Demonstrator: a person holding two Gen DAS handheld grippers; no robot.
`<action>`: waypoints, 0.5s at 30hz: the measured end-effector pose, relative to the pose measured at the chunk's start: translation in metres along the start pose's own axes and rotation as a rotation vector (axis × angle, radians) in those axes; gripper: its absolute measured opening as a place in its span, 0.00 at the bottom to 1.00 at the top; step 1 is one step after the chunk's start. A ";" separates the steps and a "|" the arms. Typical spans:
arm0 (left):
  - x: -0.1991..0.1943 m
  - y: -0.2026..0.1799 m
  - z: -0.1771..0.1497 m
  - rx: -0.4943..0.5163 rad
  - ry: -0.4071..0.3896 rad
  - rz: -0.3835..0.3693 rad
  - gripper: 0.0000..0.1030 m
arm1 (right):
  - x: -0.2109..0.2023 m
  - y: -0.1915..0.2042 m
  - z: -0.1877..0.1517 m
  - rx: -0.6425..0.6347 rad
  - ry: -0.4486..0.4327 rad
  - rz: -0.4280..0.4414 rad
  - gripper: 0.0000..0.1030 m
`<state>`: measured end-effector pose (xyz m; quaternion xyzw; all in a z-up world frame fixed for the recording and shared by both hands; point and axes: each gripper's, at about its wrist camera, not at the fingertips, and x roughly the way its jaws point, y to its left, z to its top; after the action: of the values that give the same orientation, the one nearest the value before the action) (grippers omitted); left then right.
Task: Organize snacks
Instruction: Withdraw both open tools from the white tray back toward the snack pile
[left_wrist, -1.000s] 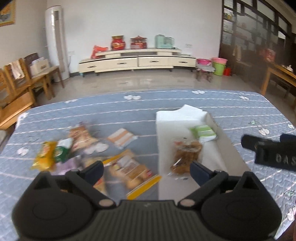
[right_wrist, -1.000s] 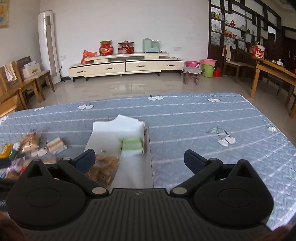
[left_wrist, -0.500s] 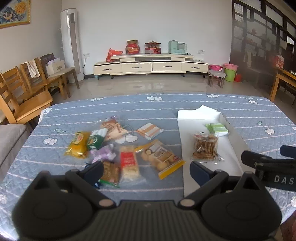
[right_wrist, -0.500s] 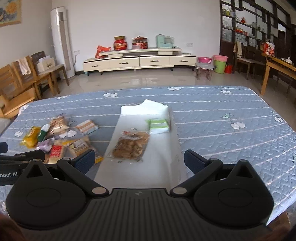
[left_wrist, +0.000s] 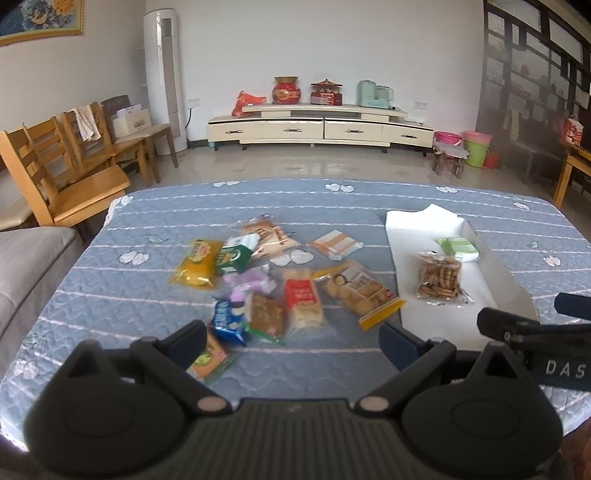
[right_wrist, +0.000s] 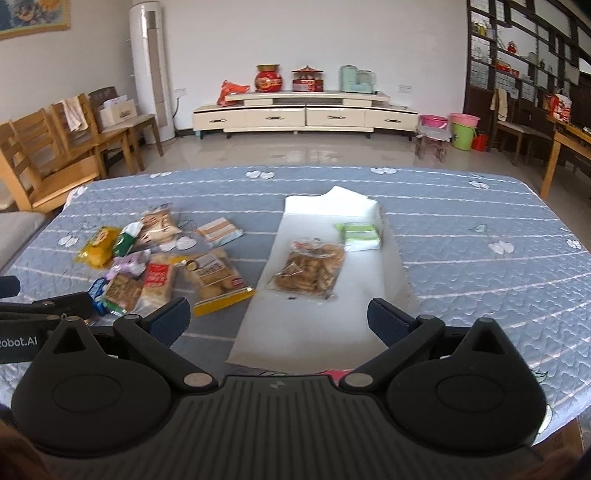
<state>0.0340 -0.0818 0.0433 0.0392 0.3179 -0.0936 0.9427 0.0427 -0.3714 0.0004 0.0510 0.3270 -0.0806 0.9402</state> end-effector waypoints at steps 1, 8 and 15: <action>0.000 0.002 -0.001 -0.001 -0.001 0.003 0.96 | 0.000 0.002 0.000 -0.006 0.002 0.006 1.00; -0.003 0.017 -0.004 -0.020 -0.006 0.023 0.96 | 0.004 0.016 0.001 -0.032 0.008 0.037 1.00; -0.004 0.031 -0.006 -0.036 -0.009 0.043 0.96 | 0.008 0.030 0.001 -0.051 0.011 0.056 1.00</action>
<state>0.0339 -0.0504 0.0415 0.0287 0.3145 -0.0675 0.9464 0.0550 -0.3428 -0.0027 0.0365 0.3324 -0.0454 0.9413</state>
